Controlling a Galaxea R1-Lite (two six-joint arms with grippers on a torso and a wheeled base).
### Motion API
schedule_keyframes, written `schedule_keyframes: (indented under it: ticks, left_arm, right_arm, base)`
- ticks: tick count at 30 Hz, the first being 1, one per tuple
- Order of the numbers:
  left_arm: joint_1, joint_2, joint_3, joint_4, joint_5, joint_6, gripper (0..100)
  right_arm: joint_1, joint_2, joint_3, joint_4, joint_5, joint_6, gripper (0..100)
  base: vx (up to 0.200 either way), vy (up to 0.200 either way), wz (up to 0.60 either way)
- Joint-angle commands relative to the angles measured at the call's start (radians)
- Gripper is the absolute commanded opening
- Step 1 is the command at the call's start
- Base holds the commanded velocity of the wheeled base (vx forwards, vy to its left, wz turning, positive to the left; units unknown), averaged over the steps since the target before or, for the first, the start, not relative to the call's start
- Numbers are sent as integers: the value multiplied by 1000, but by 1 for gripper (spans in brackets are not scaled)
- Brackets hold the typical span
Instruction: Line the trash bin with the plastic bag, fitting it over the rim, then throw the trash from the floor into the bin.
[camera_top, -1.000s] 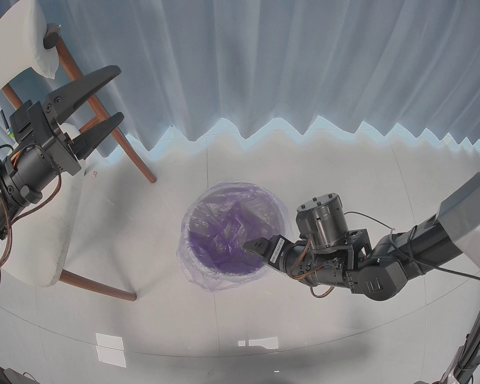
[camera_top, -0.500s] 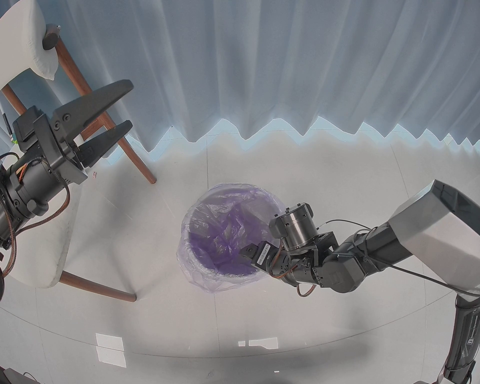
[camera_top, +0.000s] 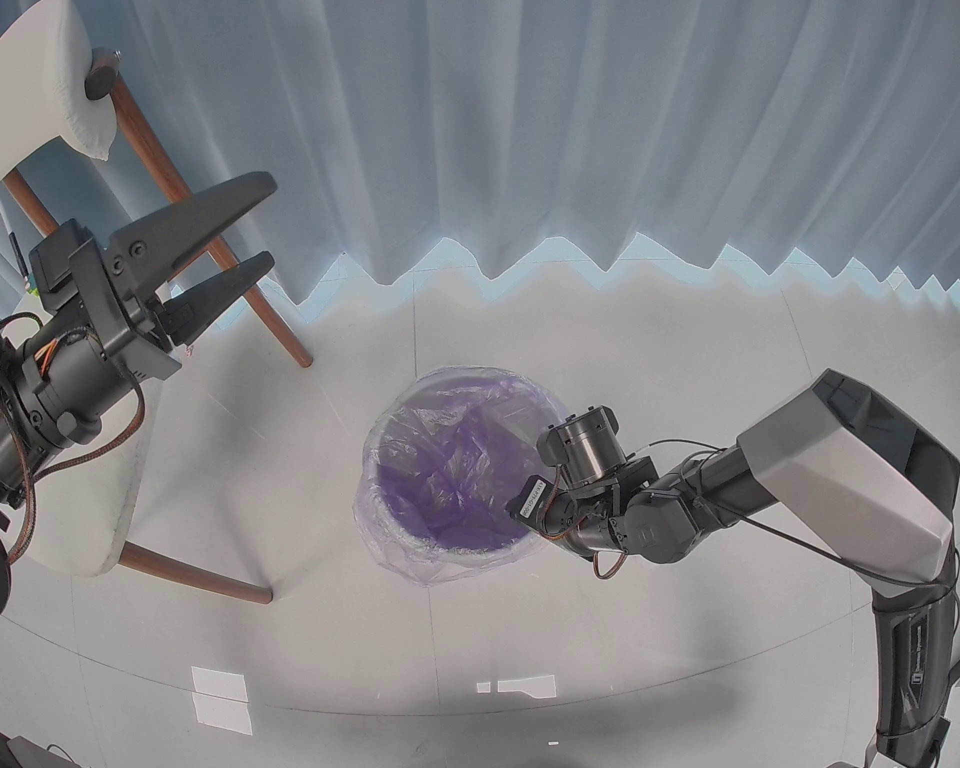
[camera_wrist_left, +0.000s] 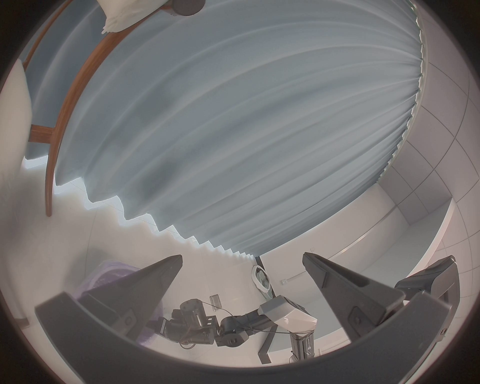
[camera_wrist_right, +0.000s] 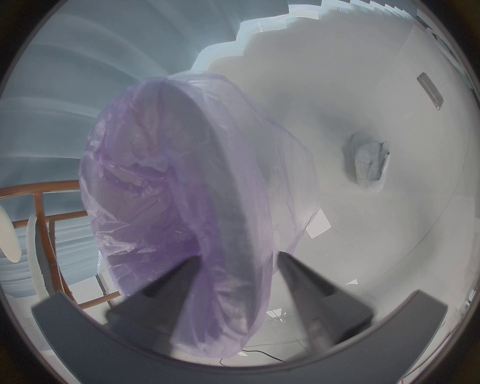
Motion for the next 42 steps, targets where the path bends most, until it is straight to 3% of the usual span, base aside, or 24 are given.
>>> schedule_keyframes:
  ticks: [1,12,18,22,30,35,42]
  left_arm:
    - [0,0,1,-1,0,0,100]
    - [11,-1,-1,-1,0,1,100]
    - [11,2,-1,1,1,3,100]
    - [11,3,1,1,1,3,100]
    - [11,6,16,1,0,4,100]
    - [2,12,44,1,-2,56,100]
    - [0,57,64,1,-2,107,100]
  right_arm:
    - [0,36,-34,8,1,1,0]
    - [-7,-74,-3,27,2,-48,0]
    - [-20,-203,153,89,2,-372,0]
    - [-20,-227,229,57,10,-522,0]
    - [-23,-177,311,-147,76,-694,0]
    - [-45,-125,330,-250,99,-781,0]
    - [-79,-68,318,-320,116,-818,0]
  base:
    - [0,0,0]
    - [0,0,0]
    - [0,0,0]
    - [0,0,0]
    - [0,0,0]
    - [0,0,0]
    - [0,0,0]
